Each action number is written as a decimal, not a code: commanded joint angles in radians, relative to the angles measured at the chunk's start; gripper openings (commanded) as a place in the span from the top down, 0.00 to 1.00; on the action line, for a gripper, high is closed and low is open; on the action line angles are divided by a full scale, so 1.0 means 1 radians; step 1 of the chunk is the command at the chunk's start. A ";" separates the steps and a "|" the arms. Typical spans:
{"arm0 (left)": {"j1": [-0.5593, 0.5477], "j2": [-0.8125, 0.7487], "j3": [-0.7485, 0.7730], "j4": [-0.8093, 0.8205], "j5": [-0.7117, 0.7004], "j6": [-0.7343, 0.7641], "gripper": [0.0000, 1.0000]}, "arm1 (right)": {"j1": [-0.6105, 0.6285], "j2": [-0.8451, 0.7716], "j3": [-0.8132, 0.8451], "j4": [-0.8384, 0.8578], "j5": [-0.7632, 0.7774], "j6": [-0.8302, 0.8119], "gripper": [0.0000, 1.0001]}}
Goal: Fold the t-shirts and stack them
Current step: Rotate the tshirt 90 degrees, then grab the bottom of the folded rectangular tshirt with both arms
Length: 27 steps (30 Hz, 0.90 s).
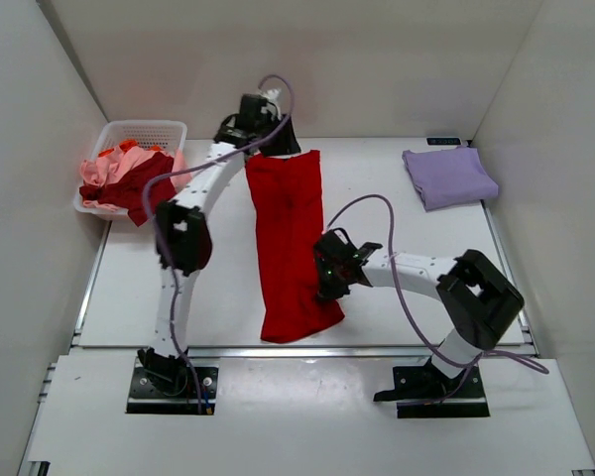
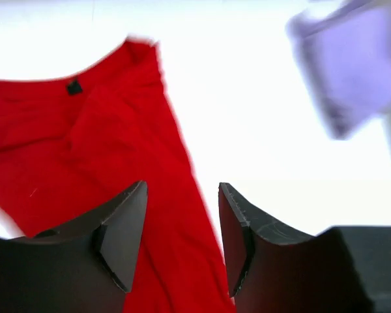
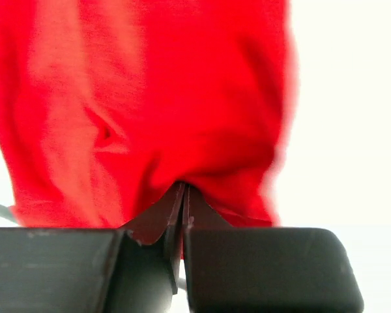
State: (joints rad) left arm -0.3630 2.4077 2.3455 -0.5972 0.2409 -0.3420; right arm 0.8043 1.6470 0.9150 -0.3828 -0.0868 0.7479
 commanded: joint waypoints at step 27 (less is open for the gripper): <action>-0.336 -1.182 -1.726 0.117 -0.087 -0.320 0.28 | -0.071 -0.291 -0.268 0.025 -0.122 -0.090 0.51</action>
State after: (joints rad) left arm -0.6788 1.2610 0.6571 -0.5282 0.1345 -0.5697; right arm 0.7219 1.3483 0.6552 -0.3729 -0.1944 0.6373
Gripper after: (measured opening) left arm 0.719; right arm 0.492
